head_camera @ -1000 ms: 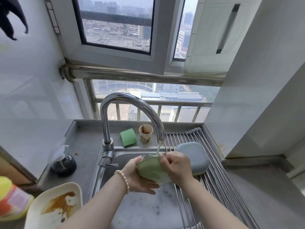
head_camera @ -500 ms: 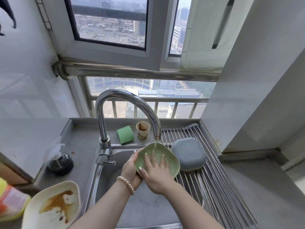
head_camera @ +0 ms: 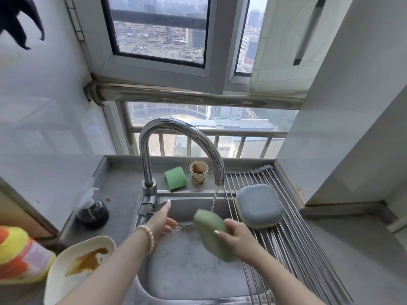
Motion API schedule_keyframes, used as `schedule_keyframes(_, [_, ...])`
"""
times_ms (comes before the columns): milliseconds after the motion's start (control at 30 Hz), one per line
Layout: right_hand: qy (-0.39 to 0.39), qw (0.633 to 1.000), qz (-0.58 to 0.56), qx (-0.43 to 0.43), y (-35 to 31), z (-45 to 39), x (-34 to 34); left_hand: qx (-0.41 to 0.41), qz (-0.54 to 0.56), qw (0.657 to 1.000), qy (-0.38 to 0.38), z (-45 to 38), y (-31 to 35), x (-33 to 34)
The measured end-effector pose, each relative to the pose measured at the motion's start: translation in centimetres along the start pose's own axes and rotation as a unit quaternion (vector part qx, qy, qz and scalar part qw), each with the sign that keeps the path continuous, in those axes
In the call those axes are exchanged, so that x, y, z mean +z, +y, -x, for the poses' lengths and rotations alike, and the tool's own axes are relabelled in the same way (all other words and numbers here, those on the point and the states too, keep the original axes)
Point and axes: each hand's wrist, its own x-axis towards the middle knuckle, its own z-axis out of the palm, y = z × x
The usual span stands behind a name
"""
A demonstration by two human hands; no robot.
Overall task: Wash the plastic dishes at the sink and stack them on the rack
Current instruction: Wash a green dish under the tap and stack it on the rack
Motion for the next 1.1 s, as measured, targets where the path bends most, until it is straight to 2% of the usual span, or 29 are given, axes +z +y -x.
schedule_keyframes(67, [0.04,0.979,-0.177,0.088,0.3,-0.3,-1.0,0.059,-0.074,0.994,0.051,-0.7,0.4,-0.4])
schedule_keyframes(133, [0.088,0.933,-0.319,0.143,0.8,-0.7,-1.8,0.097,-0.095,0.988,0.078,-1.2,0.8,-0.4])
schedule_keyframes(233, [0.158,0.875,-0.42,0.182,1.6,-1.2,-3.0,0.131,-0.143,0.977,0.085,-1.6,1.3,-0.1])
schedule_keyframes(333, [0.199,0.838,-0.461,0.215,2.9,-1.7,-4.1,0.158,-0.169,0.97,0.076,-1.9,2.7,0.3])
schedule_keyframes(433, [0.266,0.817,-0.457,0.229,3.2,-2.2,-5.3,0.164,-0.175,0.969,0.061,-1.7,4.2,0.4])
schedule_keyframes(633, [0.317,0.797,-0.486,0.171,3.1,-4.4,-9.5,0.179,-0.226,0.957,-0.024,-1.9,2.1,-0.2])
schedule_keyframes(700, [0.362,0.805,-0.432,0.181,3.3,-5.1,-10.5,0.163,-0.228,0.959,-0.043,-1.8,1.5,-0.3])
schedule_keyframes(767, [0.386,0.834,-0.327,0.221,3.9,-5.5,-11.0,0.158,-0.233,0.958,-0.047,-1.4,1.3,-0.4])
schedule_keyframes(900, [0.361,0.872,-0.065,0.323,5.0,-5.6,-11.3,0.153,-0.252,0.955,-0.018,-1.0,0.4,-1.6])
schedule_keyframes(1000, [0.331,0.871,0.073,0.355,4.5,-5.6,-11.4,0.158,-0.287,0.945,-0.005,-1.2,-0.1,-2.9])
schedule_keyframes(1100, [0.355,0.846,0.145,0.37,3.9,-5.8,-11.0,0.161,-0.302,0.94,0.003,-0.9,-0.4,-4.0])
